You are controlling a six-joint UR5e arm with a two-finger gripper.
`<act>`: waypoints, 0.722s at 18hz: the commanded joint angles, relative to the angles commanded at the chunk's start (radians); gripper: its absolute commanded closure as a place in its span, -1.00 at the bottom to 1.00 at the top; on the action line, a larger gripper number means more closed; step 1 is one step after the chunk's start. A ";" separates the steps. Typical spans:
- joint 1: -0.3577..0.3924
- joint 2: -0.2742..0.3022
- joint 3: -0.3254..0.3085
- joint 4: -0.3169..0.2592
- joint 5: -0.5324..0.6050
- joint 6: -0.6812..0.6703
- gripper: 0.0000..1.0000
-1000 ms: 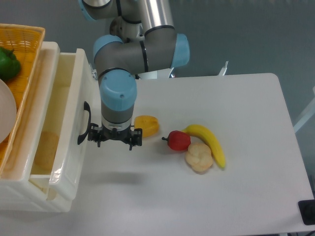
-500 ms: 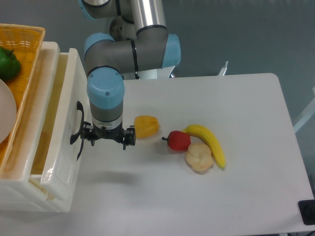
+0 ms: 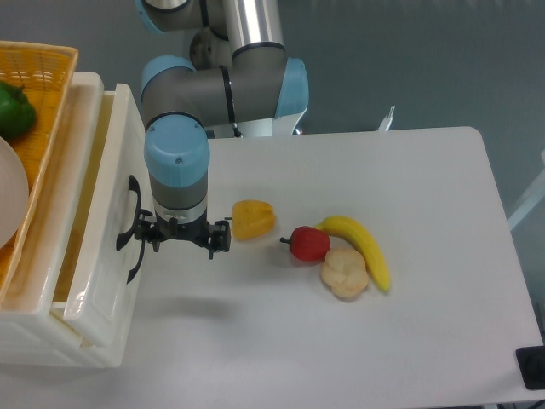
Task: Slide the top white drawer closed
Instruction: 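Press the gripper against the drawer front until fully shut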
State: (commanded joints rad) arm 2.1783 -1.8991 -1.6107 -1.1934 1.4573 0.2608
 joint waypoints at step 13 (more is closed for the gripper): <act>-0.003 0.003 0.000 0.000 -0.006 -0.021 -1.00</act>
State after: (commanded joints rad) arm 2.1752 -1.8960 -1.6107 -1.1934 1.4511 0.2393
